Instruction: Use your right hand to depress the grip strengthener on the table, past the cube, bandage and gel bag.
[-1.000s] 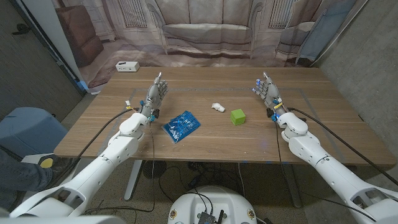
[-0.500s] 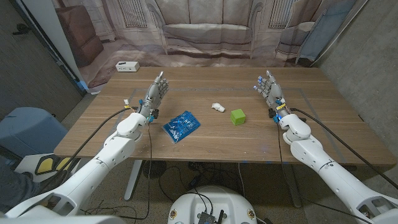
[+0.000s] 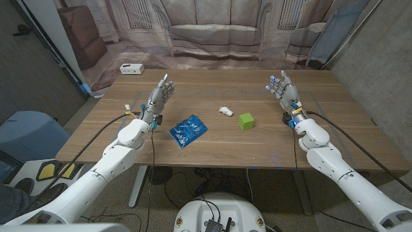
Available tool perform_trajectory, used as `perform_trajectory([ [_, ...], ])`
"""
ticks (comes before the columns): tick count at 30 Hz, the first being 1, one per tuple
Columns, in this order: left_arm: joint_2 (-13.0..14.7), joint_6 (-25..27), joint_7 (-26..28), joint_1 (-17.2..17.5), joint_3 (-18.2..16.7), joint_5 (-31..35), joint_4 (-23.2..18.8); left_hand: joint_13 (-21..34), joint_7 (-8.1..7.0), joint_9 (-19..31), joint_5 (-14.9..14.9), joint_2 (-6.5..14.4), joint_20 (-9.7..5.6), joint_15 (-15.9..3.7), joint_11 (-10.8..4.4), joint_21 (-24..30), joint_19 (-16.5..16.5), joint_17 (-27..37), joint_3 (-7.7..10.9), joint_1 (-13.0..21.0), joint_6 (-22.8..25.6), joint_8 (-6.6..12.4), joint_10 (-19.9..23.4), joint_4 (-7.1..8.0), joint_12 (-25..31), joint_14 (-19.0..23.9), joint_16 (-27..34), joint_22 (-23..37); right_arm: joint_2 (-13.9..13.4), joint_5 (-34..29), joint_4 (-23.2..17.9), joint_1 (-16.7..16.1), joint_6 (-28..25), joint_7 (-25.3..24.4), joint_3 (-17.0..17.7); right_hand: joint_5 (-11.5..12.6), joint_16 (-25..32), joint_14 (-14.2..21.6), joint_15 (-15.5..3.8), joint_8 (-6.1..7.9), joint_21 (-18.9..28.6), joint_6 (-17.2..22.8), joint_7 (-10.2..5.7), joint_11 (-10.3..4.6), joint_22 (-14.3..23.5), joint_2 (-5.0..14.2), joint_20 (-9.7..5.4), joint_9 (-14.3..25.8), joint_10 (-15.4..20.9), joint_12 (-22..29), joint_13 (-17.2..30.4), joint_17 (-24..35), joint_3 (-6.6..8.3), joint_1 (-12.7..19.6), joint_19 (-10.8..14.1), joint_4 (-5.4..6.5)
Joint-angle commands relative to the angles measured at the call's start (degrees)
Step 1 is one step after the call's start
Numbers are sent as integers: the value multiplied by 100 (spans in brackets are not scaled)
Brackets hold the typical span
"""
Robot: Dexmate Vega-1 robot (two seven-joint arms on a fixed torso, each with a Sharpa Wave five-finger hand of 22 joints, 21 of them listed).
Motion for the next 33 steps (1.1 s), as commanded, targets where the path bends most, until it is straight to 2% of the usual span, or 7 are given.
perform_trajectory([
  [1, 156, -46, 271, 390, -159, 137, -578, 21, 20, 19, -2, 40, 25, 10, 8, 71, 163, 23, 6, 30, 166, 50, 184, -41, 74, 180, 48, 22, -182, 258, -227, -309, 357, 338, 269, 37, 10, 10, -5, -23, 37, 16, 24, 16, 16, 47, -33, 6, -13, -2, 18, -8, 46, 76, 51, -25],
  [4, 242, -46, 282, 534, -243, 108, -771, 21, 36, 20, -4, 43, 26, 15, 8, 68, 176, 23, 7, 36, 177, 41, 201, -45, 72, 208, 47, 22, -286, 191, -427, -462, 342, 245, 330, 37, 23, 49, -6, -35, 49, 1, 17, 20, 15, 62, -30, 5, 24, 12, 18, -12, 56, 99, 91, -36],
  [14, 497, 26, 477, 1070, -539, 130, -1356, 23, 58, 20, -8, 58, 66, 53, 71, 48, 173, 23, 13, 56, 183, 11, 209, -55, 55, 226, 25, 22, -483, 184, -735, -667, 238, 280, 394, 31, 34, 92, -3, -70, 53, -67, 11, 3, 14, 59, -29, 4, 59, 22, 20, -19, 56, 120, 125, -52],
  [18, 515, -11, 462, 1162, -591, 139, -1401, 24, 56, 20, -9, 64, 73, 56, 69, 44, 177, 23, 16, 62, 189, 5, 228, -58, 57, 247, 26, 22, -551, 159, -838, -782, 268, 292, 436, 30, 34, 97, -5, -77, 53, -83, 14, 3, 14, 62, -27, 4, 72, 25, 20, -20, 57, 126, 131, -56],
  [23, 501, -49, 532, 1225, -655, 218, -1447, 25, 73, 20, -12, 62, 105, 59, 67, 34, 173, 24, 13, 65, 197, -7, 235, -62, 50, 263, 19, 22, -599, 100, -1007, -983, 369, 199, 539, 24, 74, 213, -38, -84, 89, -96, 19, -24, 14, 63, -55, 4, 108, 31, 21, -24, 54, 137, 254, -65],
  [33, 485, -166, 373, 1112, -662, 302, -1290, 27, 61, 21, -18, 56, 120, 113, 115, 20, 189, 25, 5, 71, 209, -35, 227, -70, 24, 268, -7, 22, -689, 12, -1288, -1342, 451, -6, 760, 21, 82, 251, -39, -84, 98, -97, 27, -28, 14, 66, -64, 4, 133, 34, 22, -26, 54, 150, 308, -73],
])
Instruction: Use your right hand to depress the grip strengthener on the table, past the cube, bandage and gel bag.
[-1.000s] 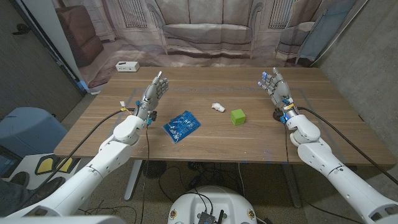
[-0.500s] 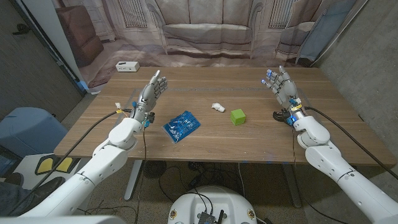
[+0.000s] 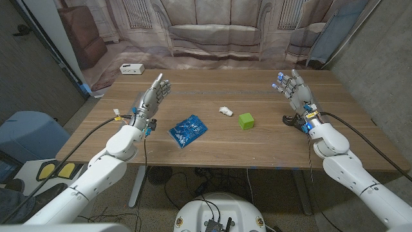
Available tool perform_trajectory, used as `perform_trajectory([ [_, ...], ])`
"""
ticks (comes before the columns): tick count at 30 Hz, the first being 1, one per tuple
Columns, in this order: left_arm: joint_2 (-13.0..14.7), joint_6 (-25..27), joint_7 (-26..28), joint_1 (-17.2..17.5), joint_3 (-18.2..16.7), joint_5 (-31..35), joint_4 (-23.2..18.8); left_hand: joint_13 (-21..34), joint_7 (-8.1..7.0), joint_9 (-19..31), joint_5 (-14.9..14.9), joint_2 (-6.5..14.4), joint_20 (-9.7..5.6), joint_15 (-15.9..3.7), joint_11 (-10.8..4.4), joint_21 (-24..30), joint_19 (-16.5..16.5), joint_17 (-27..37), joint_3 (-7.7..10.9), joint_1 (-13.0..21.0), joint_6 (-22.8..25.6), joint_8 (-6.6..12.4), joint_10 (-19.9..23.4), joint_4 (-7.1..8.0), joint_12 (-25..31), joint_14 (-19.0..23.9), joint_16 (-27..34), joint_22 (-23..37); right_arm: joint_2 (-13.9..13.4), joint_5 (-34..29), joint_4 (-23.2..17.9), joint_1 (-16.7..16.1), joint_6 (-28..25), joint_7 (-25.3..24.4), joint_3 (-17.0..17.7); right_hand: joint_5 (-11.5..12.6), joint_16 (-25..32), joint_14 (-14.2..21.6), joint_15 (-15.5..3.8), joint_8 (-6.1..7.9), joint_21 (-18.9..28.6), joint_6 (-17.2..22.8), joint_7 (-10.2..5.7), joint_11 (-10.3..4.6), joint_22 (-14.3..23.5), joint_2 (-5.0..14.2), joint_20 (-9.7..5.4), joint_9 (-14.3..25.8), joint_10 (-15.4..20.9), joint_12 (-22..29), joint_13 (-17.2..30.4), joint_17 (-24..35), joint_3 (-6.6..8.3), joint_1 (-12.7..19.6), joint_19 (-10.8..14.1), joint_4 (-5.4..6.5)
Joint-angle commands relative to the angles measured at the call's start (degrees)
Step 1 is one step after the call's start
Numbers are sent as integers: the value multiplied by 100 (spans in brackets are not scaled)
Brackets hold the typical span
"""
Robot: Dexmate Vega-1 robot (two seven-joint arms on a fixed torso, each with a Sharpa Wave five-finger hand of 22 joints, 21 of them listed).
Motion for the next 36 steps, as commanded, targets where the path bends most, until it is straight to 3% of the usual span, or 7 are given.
perform_trajectory([
  [1, -7, -118, -83, -10, -71, 84, 62, 29, 2, 22, -19, 17, 55, 44, 31, -19, 30, 26, 6, 35, 71, -35, 21, -24, -21, 36, -8, 24, -120, -98, -367, -446, 111, -210, 254, 21, 32, 75, -29, 2, 52, -12, -14, 13, 15, 24, -3, 20, 50, 34, 24, 0, 7, 60, 43, -27],
  [14, -58, -166, -256, -173, -18, 35, 295, 31, 31, 23, -23, 14, 56, 36, 26, -6, 121, 27, 0, 48, 93, -60, 78, -36, -23, 99, -13, 23, -189, -185, -656, -833, 99, -412, 479, 20, 40, 118, -17, 2, 54, -12, -11, 7, 15, 51, 25, 20, 79, 37, 25, -2, 20, 90, 89, -37],
  [23, 62, 107, -353, -401, 57, 62, 397, 32, 37, 23, -25, 15, 53, 35, 37, -13, 136, 27, -2, 55, 120, -65, 99, -42, -28, 126, -16, 23, -221, -208, -867, -1173, 127, -515, 700, 22, 39, 128, -8, 5, 46, -6, -12, 13, 16, 110, 30, 20, 91, 35, 26, -2, 51, 129, 97, -42],
  [26, 15, 139, -338, -485, 94, 52, 467, 33, 45, 23, -25, 16, 57, 29, 41, -17, 134, 27, -2, 58, 129, -67, 107, -44, -29, 140, -15, 23, -220, -240, -910, -1274, 156, -541, 773, 22, 37, 129, -15, 8, 40, -3, -8, 12, 16, 177, 31, 21, 93, 32, 26, -1, 90, 173, 98, -48],
  [28, -92, 103, -229, -515, 113, 67, 525, 33, 44, 24, -26, 19, 61, 25, 34, -19, 142, 28, -1, 61, 164, -58, 128, -45, -25, 154, -15, 23, -215, -256, -905, -1315, 178, -533, 806, 43, 18, 126, -18, 97, 15, 233, 18, 8, 15, 461, 19, 31, 96, 19, 28, -7, 282, 419, 99, -109],
  [32, -218, 73, -119, -549, 138, 55, 608, 36, 29, 26, -29, 60, 61, 5, -15, -19, 223, 28, 17, 97, 334, -34, 340, -59, 23, 345, 18, 24, -191, -283, -887, -1428, 248, -523, 882, 68, 15, 152, -25, 136, 14, 367, 30, 24, 13, 588, 19, 44, 127, 25, 29, -15, 389, 576, 130, -160],
  [36, -210, 96, -119, -567, 163, 64, 614, 37, 26, 26, -31, 70, 61, 8, -13, -23, 233, 27, 22, 109, 377, -30, 387, -64, 31, 394, 24, 23, -192, -319, -944, -1568, 250, -581, 993, 87, 7, 168, -34, 49, 12, 182, -29, 18, 12, 625, 21, 45, 128, 19, 30, -25, 451, 694, 156, -207],
])
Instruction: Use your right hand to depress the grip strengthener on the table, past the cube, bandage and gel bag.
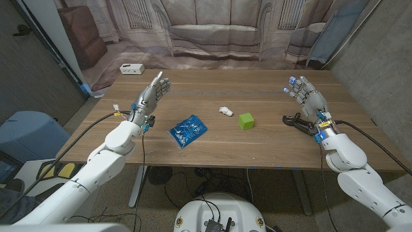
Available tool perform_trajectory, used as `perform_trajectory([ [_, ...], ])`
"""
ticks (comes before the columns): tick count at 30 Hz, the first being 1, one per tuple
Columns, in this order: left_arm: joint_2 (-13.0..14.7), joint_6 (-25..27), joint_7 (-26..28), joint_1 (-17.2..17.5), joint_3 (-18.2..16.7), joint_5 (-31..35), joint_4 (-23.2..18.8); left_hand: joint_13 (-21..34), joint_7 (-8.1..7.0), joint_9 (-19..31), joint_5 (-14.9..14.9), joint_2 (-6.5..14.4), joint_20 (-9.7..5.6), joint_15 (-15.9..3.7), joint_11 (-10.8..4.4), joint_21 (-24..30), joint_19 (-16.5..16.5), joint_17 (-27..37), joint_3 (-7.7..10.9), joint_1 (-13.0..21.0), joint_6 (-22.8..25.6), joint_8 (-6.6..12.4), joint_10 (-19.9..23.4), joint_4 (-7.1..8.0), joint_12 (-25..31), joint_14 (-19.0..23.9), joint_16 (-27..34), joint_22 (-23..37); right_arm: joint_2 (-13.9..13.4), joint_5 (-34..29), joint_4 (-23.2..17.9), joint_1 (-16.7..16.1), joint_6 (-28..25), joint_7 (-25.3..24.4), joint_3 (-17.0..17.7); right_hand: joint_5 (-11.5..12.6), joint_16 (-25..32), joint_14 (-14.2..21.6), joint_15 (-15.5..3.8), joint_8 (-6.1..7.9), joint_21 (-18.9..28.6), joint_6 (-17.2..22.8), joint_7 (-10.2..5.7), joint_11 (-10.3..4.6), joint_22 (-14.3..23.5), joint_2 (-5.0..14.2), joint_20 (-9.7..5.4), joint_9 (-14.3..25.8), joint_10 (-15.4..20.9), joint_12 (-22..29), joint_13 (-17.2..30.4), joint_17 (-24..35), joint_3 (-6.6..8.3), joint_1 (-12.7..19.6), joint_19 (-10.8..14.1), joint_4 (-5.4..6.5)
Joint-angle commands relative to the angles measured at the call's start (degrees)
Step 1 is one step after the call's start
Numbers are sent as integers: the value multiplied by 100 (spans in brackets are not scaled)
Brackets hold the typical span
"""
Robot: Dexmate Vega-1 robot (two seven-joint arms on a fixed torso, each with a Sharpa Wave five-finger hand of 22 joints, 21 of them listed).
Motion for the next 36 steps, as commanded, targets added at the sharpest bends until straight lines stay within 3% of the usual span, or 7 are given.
perform_trajectory([
  [1, -133, 57, 105, -164, 100, 19, 164, 8, -3, 28, -32, 28, 26, -7, 16, -25, 69, 28, 23, 67, 97, 18, 95, -18, 30, 102, 23, 24, 9, -113, -124, -397, 93, -97, 292, 41, 7, 79, -1, -55, -1, -159, -52, -18, 11, 14, -8, 28, 35, 17, 31, 0, 66, 108, 72, -32],
  [12, -143, 44, 51, -266, 199, 76, 176, 9, -11, 28, -36, 41, 32, -14, 16, -36, 73, 28, 30, 83, 133, 13, 110, -25, 20, 125, 12, 24, 42, -208, -279, -761, 83, -214, 641, -23, 8, 105, 14, -87, -8, -235, -117, -29, 12, -156, 21, 23, 34, 13, 35, 8, -19, 47, 90, -21],
  [19, -114, 122, 56, -301, 230, 93, 124, 10, -24, 29, -38, 48, 48, -18, 23, -44, 71, 28, 34, 92, 136, 2, 118, -30, 13, 131, 3, 24, 130, -301, -365, -961, 36, -354, 863, -80, 44, 214, 11, -121, -3, -333, -324, -70, 17, -287, 192, 20, 90, 27, 37, 21, -107, -54, 143, 24],
  [27, -74, 236, 81, -328, 251, 105, 63, 10, -27, 30, -41, 54, 43, -22, 18, -48, 82, 28, 37, 101, 165, 0, 144, -35, 12, 147, -3, 24, 257, -431, -400, -1125, 17, -474, 1111, -94, 48, 269, 33, -137, -36, -553, -477, -334, 22, -327, 239, 16, 527, 150, 39, 28, -147, -93, 91, 55],
  [29, -74, 246, 83, -339, 257, 108, 62, 10, -39, 30, -42, 56, 39, -26, 17, -49, 85, 28, 38, 104, 178, 1, 149, -36, 10, 152, -5, 24, 267, -427, -425, -1165, -29, -479, 1163, -95, 47, 274, 27, -69, -42, -398, -494, -310, 23, -330, 235, 14, 523, 130, 40, 30, -155, -102, 76, 62],
  [32, -69, 270, 83, -360, 271, 120, 61, 10, -32, 30, -43, 58, 36, -22, 21, -51, 88, 28, 39, 107, 191, 1, 157, -38, 9, 153, -8, 25, 251, -457, -433, -1224, -75, -441, 1239, -96, 41, 272, 38, -45, -42, -321, -481, -149, 24, -330, 233, 13, 423, 73, 42, 32, -161, -107, 76, 68],
  [36, -60, 319, 88, -391, 289, 129, 62, 11, -37, 30, -45, 61, 32, -25, 29, -54, 92, 28, 40, 111, 198, -4, 171, -40, 8, 162, -12, 25, 264, -533, -466, -1301, -150, -473, 1353, -96, 38, 273, 28, -58, -26, -338, -492, -254, 24, -329, 257, 12, 438, 70, 43, 34, -165, -113, 120, 73],
])
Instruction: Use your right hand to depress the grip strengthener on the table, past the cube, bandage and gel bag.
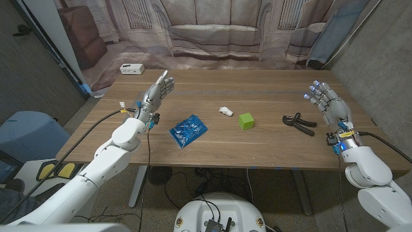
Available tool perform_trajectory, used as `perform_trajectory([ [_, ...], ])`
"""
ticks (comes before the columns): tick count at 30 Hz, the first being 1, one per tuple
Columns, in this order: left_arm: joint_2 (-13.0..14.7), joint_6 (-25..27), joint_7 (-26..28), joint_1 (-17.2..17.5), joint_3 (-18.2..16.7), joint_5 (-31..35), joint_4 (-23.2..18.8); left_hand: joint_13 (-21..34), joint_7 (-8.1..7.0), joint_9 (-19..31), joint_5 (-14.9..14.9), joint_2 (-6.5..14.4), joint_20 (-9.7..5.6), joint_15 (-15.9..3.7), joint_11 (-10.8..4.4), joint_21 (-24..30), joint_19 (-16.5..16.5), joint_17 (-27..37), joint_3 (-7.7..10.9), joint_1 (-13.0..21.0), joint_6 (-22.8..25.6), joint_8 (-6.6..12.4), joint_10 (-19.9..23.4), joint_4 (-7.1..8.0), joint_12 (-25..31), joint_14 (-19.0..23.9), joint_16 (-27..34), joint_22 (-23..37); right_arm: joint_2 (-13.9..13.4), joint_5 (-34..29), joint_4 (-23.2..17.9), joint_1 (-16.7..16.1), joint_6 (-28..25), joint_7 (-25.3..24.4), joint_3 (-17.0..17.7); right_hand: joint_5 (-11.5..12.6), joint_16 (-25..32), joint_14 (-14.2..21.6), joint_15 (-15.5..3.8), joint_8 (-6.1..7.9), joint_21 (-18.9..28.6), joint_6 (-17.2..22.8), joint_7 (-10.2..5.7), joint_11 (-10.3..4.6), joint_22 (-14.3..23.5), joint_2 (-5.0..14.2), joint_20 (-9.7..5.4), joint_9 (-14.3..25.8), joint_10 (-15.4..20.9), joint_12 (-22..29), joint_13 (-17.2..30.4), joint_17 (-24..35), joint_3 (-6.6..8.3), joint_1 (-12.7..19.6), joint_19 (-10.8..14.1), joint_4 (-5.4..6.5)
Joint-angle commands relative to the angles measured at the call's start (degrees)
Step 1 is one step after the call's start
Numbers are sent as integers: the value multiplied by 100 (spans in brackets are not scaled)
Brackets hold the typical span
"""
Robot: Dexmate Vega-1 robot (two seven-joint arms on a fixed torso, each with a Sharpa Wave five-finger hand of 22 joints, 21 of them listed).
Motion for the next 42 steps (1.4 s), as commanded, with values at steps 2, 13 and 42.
perform_trajectory([
  [2, 29, 127, 34, -75, 47, 34, -35, 12, -7, 31, -13, -7, -4, -12, -11, -20, 39, 28, 18, 43, 46, -5, 66, -19, 6, 60, -13, 25, 96, -205, -106, -283, -175, -106, 393, -7, 17, 63, 2, 18, 21, 29, -1, -73, 24, -49, 52, 13, 17, -11, 15, 18, -20, 14, 52, 2],
  [13, 90, 199, 94, -59, -2, 46, -96, 14, -3, 31, -19, -2, 20, 9, -17, -2, 127, 29, 20, 57, 91, -13, 130, -27, 8, 123, -11, 25, 347, -839, 120, -222, 129, -280, 579, -4, 46, 177, -26, 39, 73, 91, 28, 13, 22, -39, 14, 14, -5, -33, 21, 10, -6, 68, 230, -19],
  [42, 103, 267, 172, -77, -23, 103, -187, 16, 15, 33, -28, 3, 30, -13, -11, -18, 162, 30, 18, 70, 168, -28, 177, -37, -14, 194, -24, 25, 618, -3211, -2, -297, -266, -1321, 929, -5, 71, 338, -113, 10, 95, 53, 33, 30, 16, -191, -55, 18, -10, -48, 27, -1, -77, 56, 409, -38],
])
